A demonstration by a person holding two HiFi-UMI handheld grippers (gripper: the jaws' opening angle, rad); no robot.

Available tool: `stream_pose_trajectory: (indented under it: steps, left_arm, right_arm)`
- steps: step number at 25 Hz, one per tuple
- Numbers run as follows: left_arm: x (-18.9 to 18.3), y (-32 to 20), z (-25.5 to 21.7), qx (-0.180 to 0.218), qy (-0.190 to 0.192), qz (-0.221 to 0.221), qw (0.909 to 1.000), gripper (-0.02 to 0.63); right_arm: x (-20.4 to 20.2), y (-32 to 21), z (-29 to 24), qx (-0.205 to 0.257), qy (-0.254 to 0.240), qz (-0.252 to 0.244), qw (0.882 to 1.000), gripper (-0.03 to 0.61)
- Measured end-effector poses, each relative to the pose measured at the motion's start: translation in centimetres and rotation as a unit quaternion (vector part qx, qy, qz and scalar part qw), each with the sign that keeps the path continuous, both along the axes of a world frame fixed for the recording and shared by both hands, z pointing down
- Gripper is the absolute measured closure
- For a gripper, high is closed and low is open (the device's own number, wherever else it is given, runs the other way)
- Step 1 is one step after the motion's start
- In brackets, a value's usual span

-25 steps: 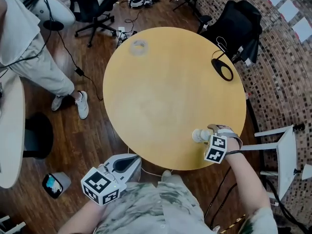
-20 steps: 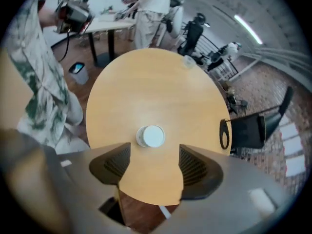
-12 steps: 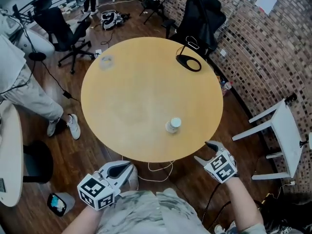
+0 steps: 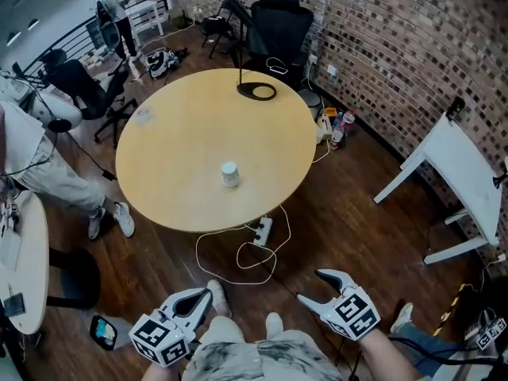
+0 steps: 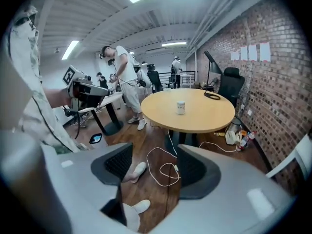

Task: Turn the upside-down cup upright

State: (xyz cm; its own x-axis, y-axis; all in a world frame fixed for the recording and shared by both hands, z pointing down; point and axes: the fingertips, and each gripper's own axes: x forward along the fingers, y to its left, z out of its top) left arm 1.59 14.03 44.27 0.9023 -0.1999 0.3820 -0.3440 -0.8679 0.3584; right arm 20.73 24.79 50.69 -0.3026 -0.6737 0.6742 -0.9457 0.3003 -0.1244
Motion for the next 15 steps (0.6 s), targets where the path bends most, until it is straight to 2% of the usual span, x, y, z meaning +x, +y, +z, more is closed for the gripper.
stream_pose_trajectory:
  steps: [7,11,15]
  left_arm:
    - [-0.2,9.0,-1.7,0.019,-0.014,0.021,0.9995,0.607]
    - [-1.9,13.2,-2.5,0.022,-0.005,0.051,0.9984,0.607]
    - [-6.0,17.3,-2.5,0.033,0.012,0.074,0.9967,0.607]
  right_arm:
    - [-1.3,10.2,-2.3,0.034,-0.007,0.018,0.999,0.295]
    - [-4.8,14.8,-3.7,0.044,-0.029,0.036,0.998,0.295]
    - [-9.7,18.1,-4.7,0.068,-0.027,0.045,0.996,0.298]
